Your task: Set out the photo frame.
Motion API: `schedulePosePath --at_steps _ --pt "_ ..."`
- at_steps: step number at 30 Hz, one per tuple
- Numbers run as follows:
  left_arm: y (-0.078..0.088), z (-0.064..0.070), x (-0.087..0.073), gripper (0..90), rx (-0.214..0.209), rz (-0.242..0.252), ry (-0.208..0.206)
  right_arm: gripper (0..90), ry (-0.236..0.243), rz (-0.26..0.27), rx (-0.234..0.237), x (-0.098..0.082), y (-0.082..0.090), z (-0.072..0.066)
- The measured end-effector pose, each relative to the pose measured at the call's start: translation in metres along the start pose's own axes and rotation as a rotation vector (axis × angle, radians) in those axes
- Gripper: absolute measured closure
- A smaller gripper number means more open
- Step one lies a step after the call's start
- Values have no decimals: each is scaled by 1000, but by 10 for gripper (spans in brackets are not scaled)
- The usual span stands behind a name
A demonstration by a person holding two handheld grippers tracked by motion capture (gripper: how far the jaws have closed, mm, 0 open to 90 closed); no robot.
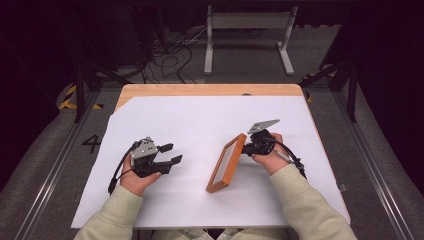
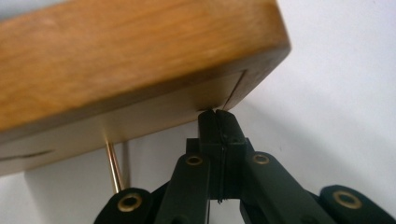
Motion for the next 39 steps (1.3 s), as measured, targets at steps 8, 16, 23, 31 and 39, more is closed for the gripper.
schedulePosePath --at_steps 8,16,23,31,39 --pt "7 -6 -5 432 16 2 27 900 29 -14 9 19 -16 -4" --pt "8 -6 -5 432 17 -2 27 900 72 -3 51 34 -34 -11" --pt "7 -6 -5 432 17 -2 26 900 64 4 40 35 -29 -9" --pt "7 -6 -5 427 12 -20 45 844 25 3 -52 33 0 -6" --pt "12 -6 -7 420 23 -31 43 689 53 7 -100 38 28 -16"
Point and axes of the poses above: each handheld gripper's, and its own axes: y roughly backward along the jaws, x roughly out of its top, z roughly to its right, the point moved 3 cm from there along -y, roughly forward along the jaws, and after that the axes turned 4 degrees about -y, right-handed, at the moved point
